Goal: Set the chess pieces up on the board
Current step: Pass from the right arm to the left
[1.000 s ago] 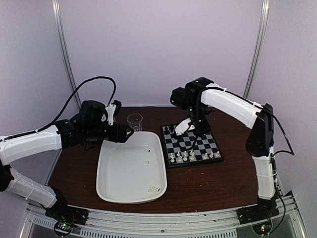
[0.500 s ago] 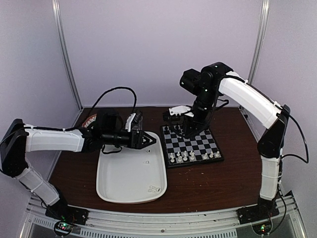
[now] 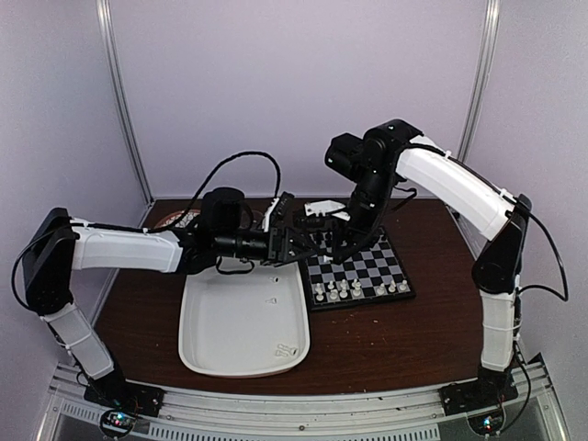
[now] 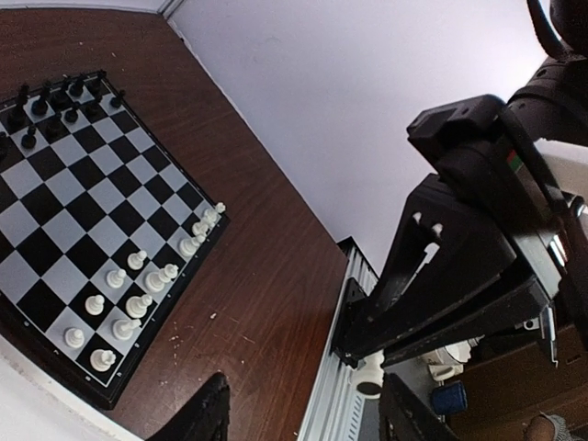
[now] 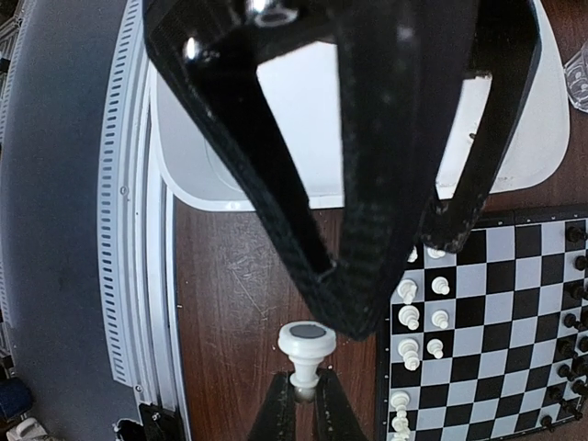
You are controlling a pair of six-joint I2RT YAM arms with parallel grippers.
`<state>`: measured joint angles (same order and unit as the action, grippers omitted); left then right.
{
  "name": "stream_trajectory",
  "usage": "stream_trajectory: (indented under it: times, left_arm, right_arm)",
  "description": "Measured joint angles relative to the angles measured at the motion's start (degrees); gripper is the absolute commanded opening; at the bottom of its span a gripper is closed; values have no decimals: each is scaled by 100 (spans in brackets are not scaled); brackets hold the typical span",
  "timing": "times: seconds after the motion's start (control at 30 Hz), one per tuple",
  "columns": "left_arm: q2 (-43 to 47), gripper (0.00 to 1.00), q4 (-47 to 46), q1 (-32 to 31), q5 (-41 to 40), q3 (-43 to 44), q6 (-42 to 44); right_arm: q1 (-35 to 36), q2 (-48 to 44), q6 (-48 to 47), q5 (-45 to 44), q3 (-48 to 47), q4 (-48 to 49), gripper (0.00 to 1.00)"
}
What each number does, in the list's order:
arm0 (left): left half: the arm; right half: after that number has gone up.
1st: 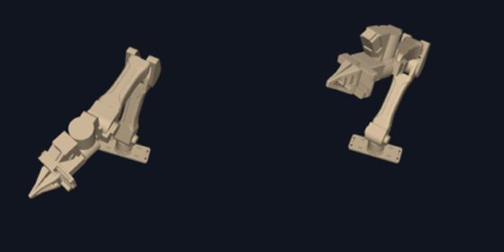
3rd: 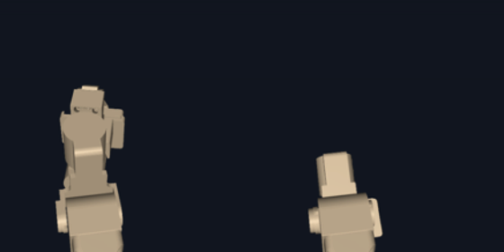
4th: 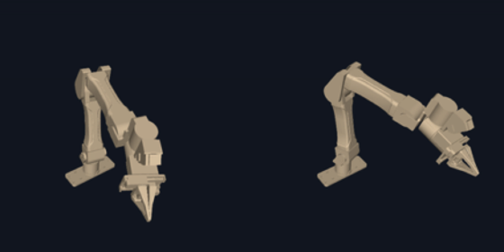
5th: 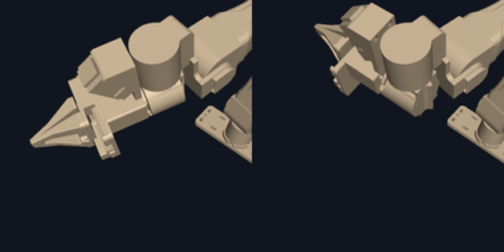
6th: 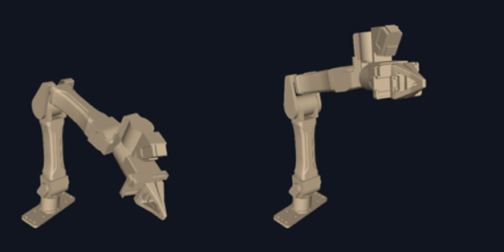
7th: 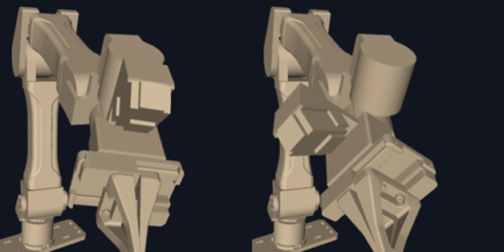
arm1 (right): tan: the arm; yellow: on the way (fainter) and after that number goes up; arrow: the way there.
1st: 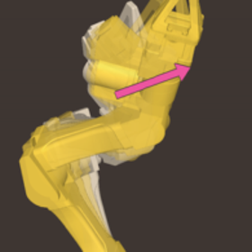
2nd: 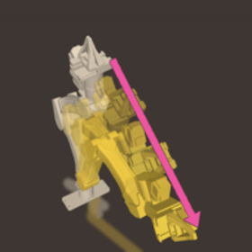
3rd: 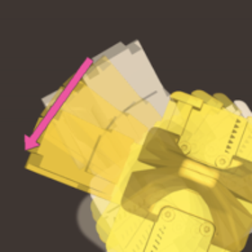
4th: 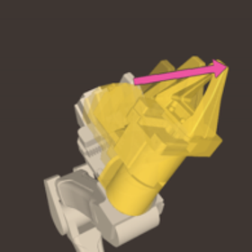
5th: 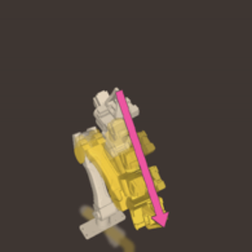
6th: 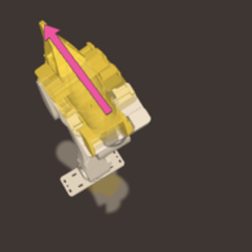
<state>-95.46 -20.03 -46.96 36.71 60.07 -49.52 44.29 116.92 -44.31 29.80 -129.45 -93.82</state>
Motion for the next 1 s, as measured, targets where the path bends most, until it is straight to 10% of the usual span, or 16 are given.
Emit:
stream_trajectory:
  times: [1.0]
  left_arm:
    - [-446,31,-243,-116,728,337,-332]
  right_arm:
    - [13,118,258,-197,-7,197,5]
